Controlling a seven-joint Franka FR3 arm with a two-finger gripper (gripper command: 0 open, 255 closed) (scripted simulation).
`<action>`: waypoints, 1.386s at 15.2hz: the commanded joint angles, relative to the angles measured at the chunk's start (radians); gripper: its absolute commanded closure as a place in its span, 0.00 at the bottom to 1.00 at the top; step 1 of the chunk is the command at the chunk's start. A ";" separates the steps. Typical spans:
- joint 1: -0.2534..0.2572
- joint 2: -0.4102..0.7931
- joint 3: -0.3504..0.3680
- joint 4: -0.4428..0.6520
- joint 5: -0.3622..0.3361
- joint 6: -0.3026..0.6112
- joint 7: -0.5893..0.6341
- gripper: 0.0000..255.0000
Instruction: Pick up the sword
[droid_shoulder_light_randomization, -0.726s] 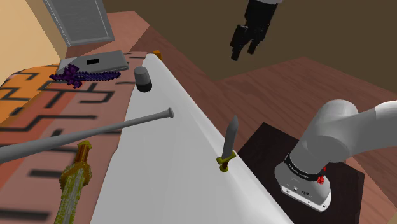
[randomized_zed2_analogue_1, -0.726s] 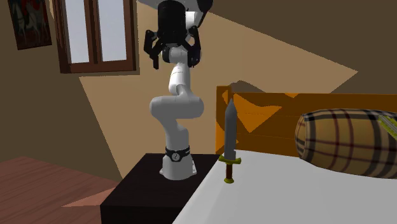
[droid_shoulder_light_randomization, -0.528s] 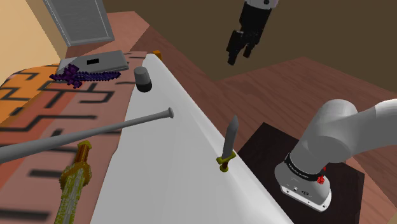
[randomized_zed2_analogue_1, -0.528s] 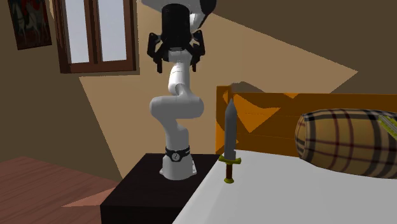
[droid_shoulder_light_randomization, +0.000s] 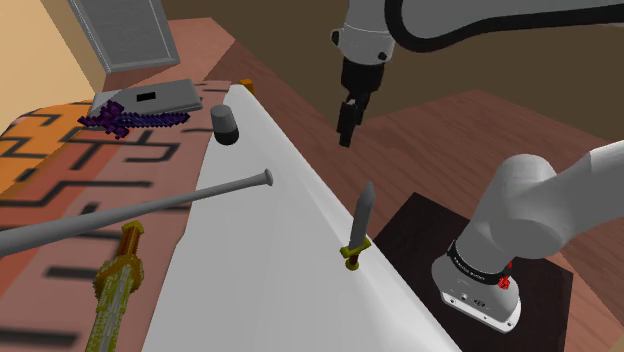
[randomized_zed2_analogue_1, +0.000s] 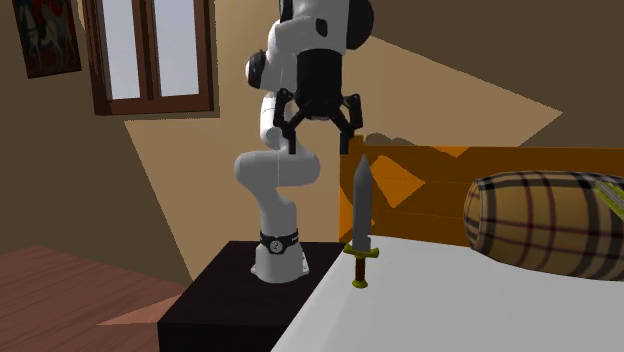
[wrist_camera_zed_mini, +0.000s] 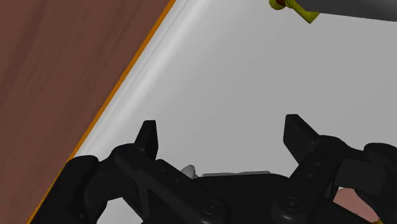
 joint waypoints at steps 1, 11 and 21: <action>0.035 0.041 0.021 -0.009 0.001 0.022 -0.048 0.00; 0.202 0.178 0.124 -0.117 0.001 0.131 -0.279 0.00; 0.312 0.271 0.202 -0.233 -0.001 0.252 -0.421 0.00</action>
